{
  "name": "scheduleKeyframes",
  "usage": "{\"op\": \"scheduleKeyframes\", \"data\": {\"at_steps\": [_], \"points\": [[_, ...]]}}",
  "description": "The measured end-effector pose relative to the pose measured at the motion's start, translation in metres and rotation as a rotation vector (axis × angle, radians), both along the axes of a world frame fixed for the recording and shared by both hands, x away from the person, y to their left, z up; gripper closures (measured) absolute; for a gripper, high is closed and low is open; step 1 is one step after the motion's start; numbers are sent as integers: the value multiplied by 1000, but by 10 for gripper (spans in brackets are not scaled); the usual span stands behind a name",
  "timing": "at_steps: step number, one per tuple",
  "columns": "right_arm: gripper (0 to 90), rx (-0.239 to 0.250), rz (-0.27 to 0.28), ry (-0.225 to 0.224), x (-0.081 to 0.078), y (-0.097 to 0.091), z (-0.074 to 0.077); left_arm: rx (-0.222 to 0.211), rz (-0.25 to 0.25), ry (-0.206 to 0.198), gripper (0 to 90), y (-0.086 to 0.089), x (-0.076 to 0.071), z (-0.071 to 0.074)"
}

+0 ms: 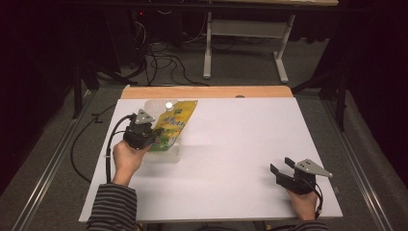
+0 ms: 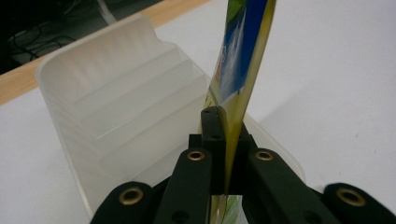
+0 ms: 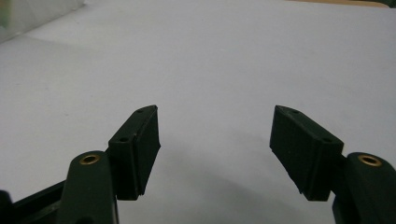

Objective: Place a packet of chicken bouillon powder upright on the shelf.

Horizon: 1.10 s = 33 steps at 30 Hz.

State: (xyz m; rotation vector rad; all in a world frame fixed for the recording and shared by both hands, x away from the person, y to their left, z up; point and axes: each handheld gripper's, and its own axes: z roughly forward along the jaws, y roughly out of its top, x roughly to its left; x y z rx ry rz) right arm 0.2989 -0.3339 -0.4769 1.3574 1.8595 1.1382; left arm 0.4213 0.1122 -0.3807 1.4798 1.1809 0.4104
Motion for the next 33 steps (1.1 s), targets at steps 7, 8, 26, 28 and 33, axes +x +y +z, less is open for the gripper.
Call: {"op": "scheduleKeyframes", "data": {"at_steps": [7, 8, 26, 28, 33], "points": [[336, -1, 3, -2, 0, 0, 0, -45, 8, -39, 900, 2, 0, -9], [337, 0, 2, -1, 0, 0, 0, -50, 7, -43, 899, 2, -1, -9], [336, -10, 4, -3, 0, 0, 0, -77, 48, 32, 859, 19, -7, -19], [337, -9, 3, 1, 0, 1, 0, -84, 50, 31, 865, 19, -7, -20], [337, -11, 2, 0, 0, 1, 0, -96, 69, 16, 898, 21, -5, -22]]}}
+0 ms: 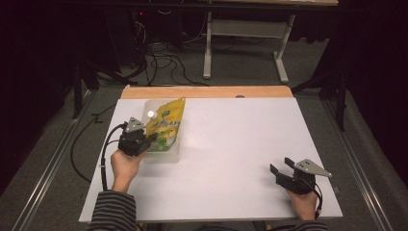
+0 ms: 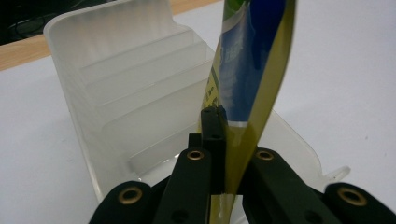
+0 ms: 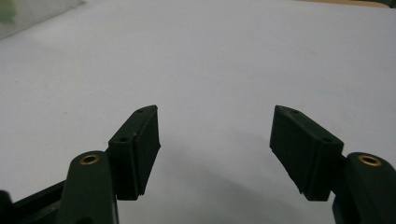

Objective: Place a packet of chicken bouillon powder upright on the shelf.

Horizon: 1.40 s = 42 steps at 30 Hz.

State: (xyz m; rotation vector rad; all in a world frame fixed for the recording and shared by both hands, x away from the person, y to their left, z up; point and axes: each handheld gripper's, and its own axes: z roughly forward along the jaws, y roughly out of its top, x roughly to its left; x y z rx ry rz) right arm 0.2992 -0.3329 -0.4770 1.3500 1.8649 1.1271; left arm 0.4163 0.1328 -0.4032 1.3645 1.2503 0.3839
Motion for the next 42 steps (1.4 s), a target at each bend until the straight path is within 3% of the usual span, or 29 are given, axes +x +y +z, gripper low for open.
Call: {"op": "scheduleKeyframes", "data": {"at_steps": [5, 6, 15, 21, 27, 31, 42], "points": [[336, 1, -2, -1, 0, 0, 0, -22, -5, -29, 897, -3, 0, -6], [335, 1, -1, 1, 0, 0, 0, -11, -6, -35, 895, -4, 0, -8], [335, 0, 0, 3, 0, 0, 0, 17, -7, -15, 838, 2, -5, -13], [334, 1, 0, 3, 0, 0, 0, -13, 6, -21, 805, 7, -8, -12], [335, -4, 2, 3, 0, 0, 0, -35, 24, -34, 702, 13, -16, -11], [334, -5, 2, 5, 0, 0, 0, -23, 40, -43, 632, 15, -17, -10], [333, -4, 3, 3, 0, 0, 0, -23, 84, -56, 545, 18, -21, -9]]}}
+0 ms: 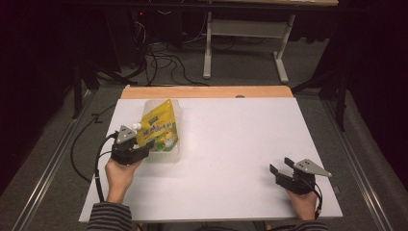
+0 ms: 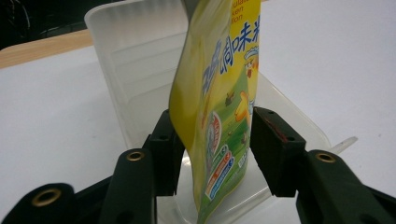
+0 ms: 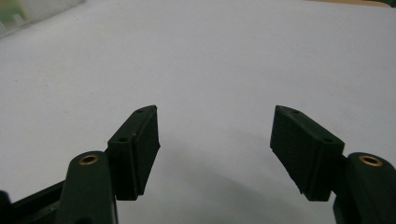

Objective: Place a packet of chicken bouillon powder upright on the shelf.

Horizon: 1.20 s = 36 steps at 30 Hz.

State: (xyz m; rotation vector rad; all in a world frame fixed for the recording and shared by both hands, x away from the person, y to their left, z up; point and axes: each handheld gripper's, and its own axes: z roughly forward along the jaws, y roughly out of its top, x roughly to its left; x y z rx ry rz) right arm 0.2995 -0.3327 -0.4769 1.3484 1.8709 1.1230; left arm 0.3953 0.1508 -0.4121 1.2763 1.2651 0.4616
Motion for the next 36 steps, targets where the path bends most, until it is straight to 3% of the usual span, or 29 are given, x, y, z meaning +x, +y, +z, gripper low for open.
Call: {"op": "scheduleKeyframes", "data": {"at_steps": [19, 36], "points": [[333, 1, 1, 2, 0, 0, 0, -18, 66, -37, 466, 15, -30, 0], [333, -4, 3, 0, 0, 1, 0, -60, 32, -30, 412, 8, -51, -2]]}}
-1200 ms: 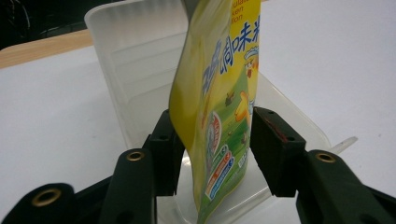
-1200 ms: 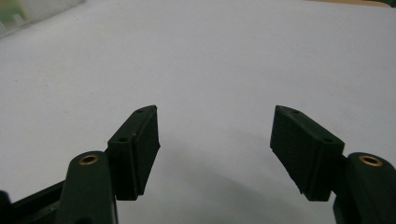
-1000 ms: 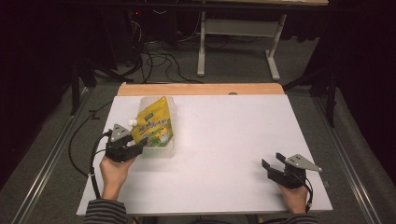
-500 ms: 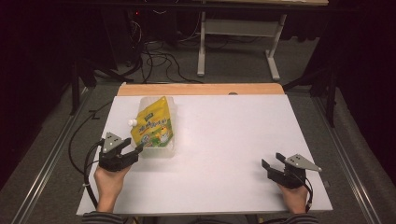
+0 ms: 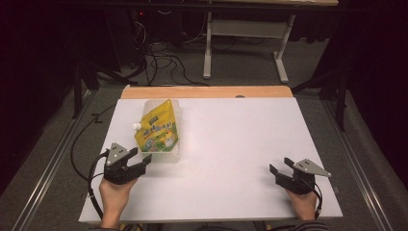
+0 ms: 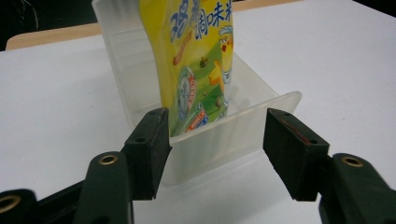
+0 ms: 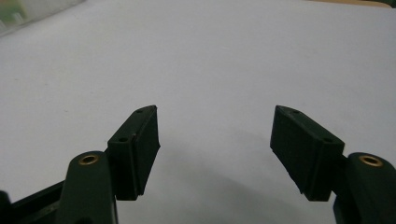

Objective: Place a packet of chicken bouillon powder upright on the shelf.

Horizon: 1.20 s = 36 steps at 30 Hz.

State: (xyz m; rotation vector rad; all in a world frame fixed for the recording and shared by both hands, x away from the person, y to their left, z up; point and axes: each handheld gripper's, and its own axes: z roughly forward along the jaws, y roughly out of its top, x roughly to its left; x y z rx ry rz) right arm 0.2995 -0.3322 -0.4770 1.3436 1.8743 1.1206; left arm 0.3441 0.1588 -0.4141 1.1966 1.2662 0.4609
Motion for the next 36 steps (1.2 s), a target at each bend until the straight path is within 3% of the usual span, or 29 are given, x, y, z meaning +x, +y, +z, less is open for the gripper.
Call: {"op": "scheduleKeyframes", "data": {"at_steps": [29, 36], "points": [[332, 9, 0, -2, -1, 0, 0, -16, -111, 3, 385, -40, -16, -6], [332, 8, 0, -1, -1, 0, 0, -37, -133, 5, 379, -48, -17, -7]]}}
